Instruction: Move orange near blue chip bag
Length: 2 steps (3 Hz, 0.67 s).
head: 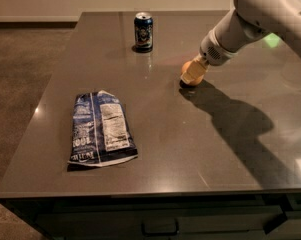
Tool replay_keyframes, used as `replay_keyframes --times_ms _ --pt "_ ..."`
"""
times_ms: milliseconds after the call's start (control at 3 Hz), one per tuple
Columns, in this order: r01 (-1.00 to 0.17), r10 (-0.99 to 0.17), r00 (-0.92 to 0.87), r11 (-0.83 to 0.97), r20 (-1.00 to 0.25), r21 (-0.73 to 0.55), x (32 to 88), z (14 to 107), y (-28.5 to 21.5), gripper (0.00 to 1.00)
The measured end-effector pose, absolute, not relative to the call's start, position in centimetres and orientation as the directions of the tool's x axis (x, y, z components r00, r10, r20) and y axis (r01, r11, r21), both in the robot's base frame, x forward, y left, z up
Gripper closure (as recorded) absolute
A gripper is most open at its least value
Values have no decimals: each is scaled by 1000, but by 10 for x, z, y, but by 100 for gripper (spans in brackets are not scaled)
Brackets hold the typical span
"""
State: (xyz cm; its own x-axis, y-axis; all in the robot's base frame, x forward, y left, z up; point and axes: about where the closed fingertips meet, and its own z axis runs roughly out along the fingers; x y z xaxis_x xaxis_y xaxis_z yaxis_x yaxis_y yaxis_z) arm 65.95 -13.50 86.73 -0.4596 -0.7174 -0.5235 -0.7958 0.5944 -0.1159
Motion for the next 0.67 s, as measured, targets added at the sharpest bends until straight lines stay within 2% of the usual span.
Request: replay_keyframes --times_ms 333,667 --pt "-826 -736 -405 549 -543 -128 648 880 -131 87" --pt "-875 -762 -315 464 -566 -139 625 894 -117 100"
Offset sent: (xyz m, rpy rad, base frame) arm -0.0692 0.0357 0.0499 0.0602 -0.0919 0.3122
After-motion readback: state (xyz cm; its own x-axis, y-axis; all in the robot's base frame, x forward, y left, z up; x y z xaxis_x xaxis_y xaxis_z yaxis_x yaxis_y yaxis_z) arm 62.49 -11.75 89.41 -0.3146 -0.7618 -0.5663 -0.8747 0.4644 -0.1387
